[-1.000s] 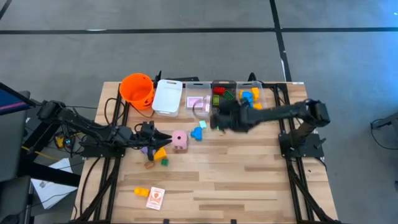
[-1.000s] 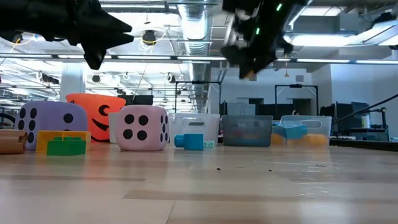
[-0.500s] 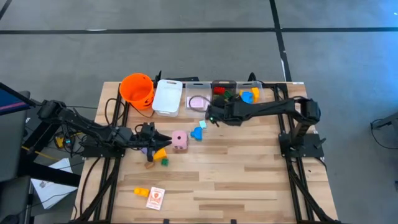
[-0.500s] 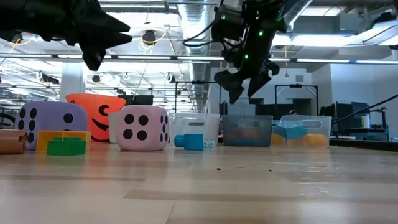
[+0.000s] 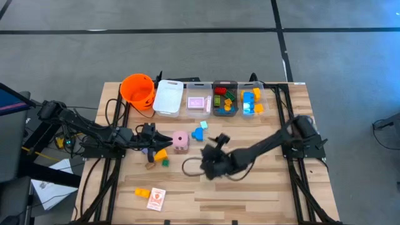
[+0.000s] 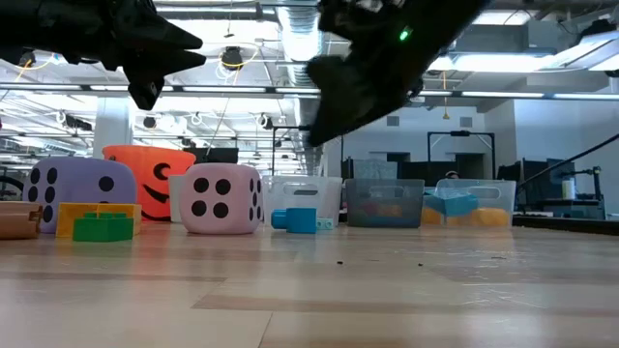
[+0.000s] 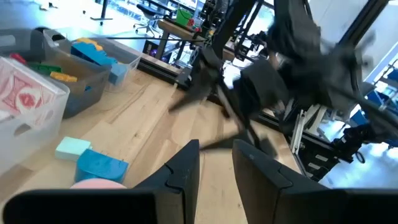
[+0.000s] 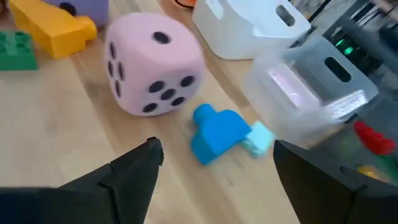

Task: Pick & Place Toys
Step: Put the big blue game piece into the right transparent bin

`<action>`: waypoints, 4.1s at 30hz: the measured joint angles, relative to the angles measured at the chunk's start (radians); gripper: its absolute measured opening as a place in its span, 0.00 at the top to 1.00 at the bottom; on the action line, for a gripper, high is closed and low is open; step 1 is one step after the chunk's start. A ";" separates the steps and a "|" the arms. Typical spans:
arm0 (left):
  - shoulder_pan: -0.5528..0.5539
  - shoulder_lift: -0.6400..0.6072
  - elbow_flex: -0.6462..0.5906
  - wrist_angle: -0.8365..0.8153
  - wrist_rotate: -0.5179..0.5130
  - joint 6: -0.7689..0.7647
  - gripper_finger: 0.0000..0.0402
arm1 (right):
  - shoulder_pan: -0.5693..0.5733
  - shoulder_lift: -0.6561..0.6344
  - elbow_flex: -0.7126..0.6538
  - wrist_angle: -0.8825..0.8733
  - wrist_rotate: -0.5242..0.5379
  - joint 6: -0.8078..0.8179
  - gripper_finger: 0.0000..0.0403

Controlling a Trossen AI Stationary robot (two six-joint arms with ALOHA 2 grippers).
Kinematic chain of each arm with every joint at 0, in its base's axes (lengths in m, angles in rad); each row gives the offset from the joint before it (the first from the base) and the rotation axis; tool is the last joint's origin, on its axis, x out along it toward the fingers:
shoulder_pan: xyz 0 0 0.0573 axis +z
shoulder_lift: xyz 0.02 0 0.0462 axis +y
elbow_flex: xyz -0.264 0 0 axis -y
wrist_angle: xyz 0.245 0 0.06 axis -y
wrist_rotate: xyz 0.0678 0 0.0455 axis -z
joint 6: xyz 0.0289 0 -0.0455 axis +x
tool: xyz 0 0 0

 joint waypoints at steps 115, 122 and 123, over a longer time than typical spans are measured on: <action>0.000 0.000 0.000 0.018 0.000 -0.044 0.78 | -0.223 0.235 -0.001 0.262 -0.136 0.565 0.95; 0.000 0.000 0.000 0.018 0.000 -0.044 0.78 | -0.187 0.236 -0.002 0.265 -0.102 0.553 0.98; 0.000 0.000 0.000 0.018 0.000 -0.044 0.78 | -0.182 0.236 -0.002 0.265 -0.098 0.553 0.99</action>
